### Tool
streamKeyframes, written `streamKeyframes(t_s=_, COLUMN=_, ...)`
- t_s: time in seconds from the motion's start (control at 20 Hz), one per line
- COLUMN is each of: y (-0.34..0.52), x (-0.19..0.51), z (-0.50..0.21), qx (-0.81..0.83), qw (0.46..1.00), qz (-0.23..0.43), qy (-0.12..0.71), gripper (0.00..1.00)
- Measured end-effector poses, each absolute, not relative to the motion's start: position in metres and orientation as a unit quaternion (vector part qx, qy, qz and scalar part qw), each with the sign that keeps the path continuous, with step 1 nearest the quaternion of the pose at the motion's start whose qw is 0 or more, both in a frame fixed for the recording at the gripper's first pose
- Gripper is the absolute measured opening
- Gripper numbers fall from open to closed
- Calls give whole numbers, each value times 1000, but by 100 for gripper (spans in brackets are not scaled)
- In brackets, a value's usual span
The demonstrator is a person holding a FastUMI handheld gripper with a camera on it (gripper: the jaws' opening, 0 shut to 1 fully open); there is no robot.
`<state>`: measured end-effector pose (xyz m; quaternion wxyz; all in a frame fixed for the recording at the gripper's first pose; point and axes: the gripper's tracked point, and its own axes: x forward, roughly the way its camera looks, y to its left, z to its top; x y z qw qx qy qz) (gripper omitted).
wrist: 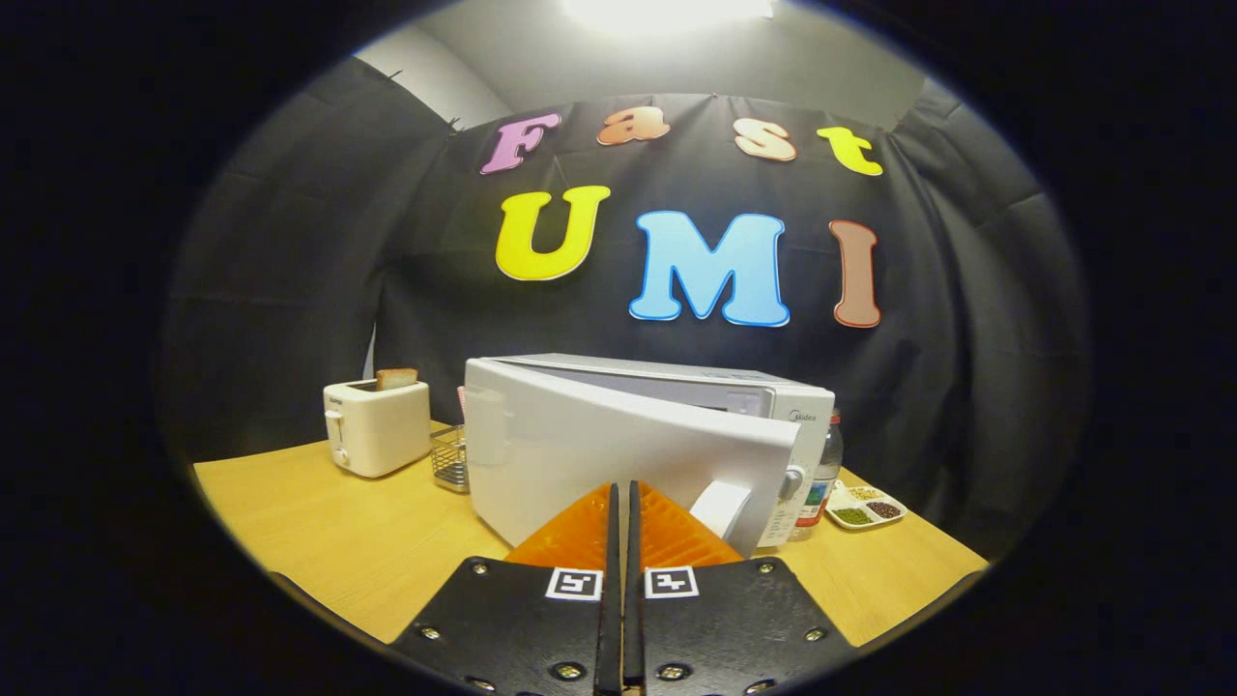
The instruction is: Open the microwave, put the food inside, and close the microwave door.
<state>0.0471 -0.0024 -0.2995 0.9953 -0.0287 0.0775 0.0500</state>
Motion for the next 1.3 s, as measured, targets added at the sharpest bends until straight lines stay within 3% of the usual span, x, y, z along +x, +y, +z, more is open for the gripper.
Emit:
streamKeyframes(t_s=0.85, y=-48, x=184, z=-336, qx=11, qw=988, qz=-36, qy=147, gripper=2)
streamKeyframes(t_s=1.3, y=-47, x=184, z=-335, qx=25, qw=984, qz=-36, qy=172, gripper=5)
